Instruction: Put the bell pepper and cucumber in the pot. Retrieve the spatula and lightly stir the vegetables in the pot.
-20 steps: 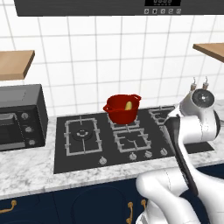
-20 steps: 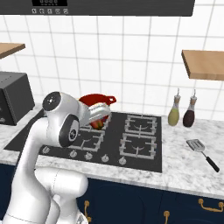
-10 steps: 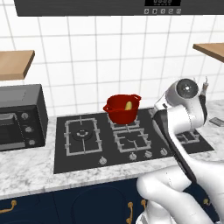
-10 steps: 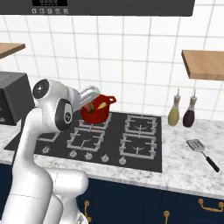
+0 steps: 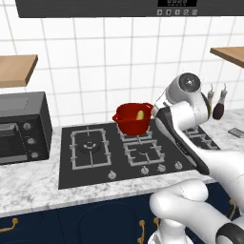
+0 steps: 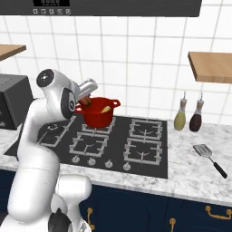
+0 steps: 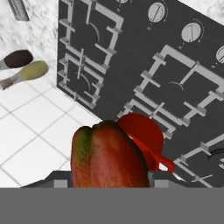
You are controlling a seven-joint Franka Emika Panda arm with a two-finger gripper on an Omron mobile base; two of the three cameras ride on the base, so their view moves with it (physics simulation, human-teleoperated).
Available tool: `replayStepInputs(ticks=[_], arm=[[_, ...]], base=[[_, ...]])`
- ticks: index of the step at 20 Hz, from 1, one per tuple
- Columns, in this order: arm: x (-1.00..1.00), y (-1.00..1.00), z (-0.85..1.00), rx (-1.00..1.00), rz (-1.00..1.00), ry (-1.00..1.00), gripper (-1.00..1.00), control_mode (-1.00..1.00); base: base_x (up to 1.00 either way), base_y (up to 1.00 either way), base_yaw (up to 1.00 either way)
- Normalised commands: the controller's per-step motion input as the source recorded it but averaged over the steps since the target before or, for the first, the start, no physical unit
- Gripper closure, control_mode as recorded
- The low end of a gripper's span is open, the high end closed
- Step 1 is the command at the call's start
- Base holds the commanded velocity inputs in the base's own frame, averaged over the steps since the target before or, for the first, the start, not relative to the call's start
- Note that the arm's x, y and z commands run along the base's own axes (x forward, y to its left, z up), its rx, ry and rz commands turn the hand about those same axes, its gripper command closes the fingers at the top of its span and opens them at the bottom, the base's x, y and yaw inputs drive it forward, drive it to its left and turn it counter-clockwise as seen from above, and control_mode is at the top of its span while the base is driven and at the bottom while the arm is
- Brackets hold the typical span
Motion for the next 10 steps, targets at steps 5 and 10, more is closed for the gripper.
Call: replayStepInputs(ticks=[5,10], arm=[[0.47,0.41,-0.16,0.0,0.0,0.02,1.0,-1.0],[0.54,0.26,-0.33,0.03,-0.02,0.0,1.0,-1.0]], base=[[0.0,0.0,0.0],[0.0,0.0,0.0]])
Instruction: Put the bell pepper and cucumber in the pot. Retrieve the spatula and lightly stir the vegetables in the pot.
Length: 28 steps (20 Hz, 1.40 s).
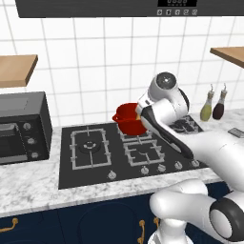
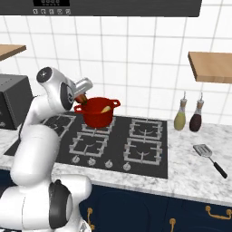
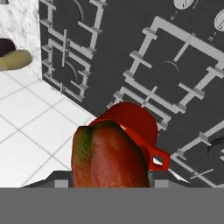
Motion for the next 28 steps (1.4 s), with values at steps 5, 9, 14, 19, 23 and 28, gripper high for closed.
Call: replayStepInputs(ticks=[5,9,14,19,23,28], arm=[[0.41,0.1,-0.17,0.08,-0.02,0.0,1.0,-1.0],[0.4,0.0,-0.21,0.17,0.0,0.0,1.0,-1.0],[0.38,0.0,-0.19,0.16,0.0,0.0,1.0,-1.0],[0.48,0.0,-0.04,0.03,0.0,0.04,1.0,-1.0],[0.49,0.0,-0.02,0.0,0.0,0.1,1.0,-1.0],[0.42,0.0,-0.08,0.0,0.0,0.13,1.0,-1.0]], base=[[0.0,0.0,0.0],[0.0,0.0,0.0],[0.0,0.0,0.0],[0.0,0.0,0.0],[0.0,0.0,0.0],[0.0,0.0,0.0]])
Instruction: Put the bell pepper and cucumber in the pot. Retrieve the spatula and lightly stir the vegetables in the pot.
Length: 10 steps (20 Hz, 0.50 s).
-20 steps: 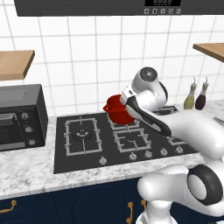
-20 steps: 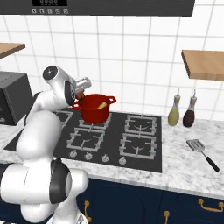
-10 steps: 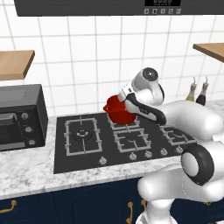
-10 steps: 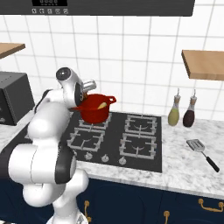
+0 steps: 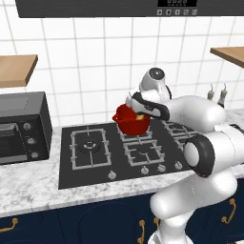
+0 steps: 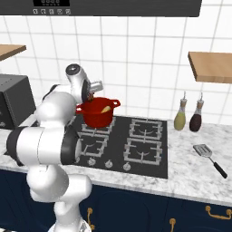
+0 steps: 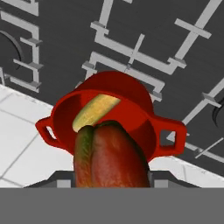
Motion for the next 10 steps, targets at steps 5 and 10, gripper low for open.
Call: replayStepInputs(ticks=[5,10], arm=[[0.23,0.01,-0.3,0.0,0.0,0.03,1.0,-1.0],[0.11,0.0,-0.37,0.0,0.0,0.0,1.0,-1.0]], base=[[0.0,0.0,0.0],[0.0,0.0,0.0]])
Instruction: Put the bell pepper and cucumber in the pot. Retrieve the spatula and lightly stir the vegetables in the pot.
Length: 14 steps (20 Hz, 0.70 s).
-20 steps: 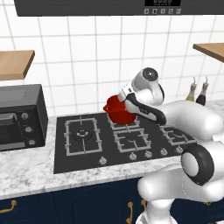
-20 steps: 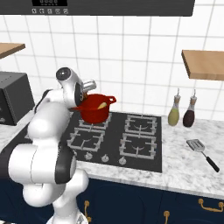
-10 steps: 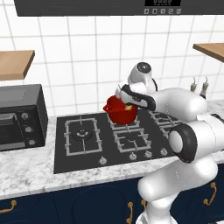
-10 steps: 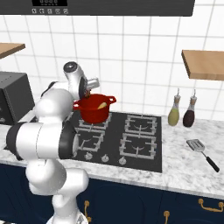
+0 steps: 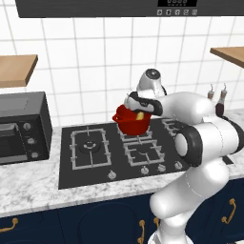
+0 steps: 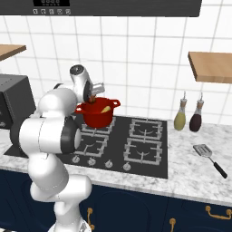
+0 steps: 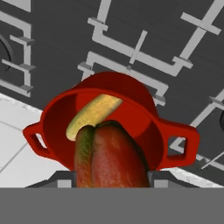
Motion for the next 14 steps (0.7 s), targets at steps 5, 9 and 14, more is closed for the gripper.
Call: replayStepInputs(ticks=[5,9,14], arm=[[0.12,0.0,-0.32,0.0,0.0,0.0,1.0,-1.0],[0.14,0.0,-0.23,0.0,0.0,0.03,1.0,-1.0],[0.1,0.0,-0.23,0.0,0.0,0.04,1.0,-1.0]], base=[[0.0,0.0,0.0],[0.0,0.0,0.0],[0.0,0.0,0.0]])
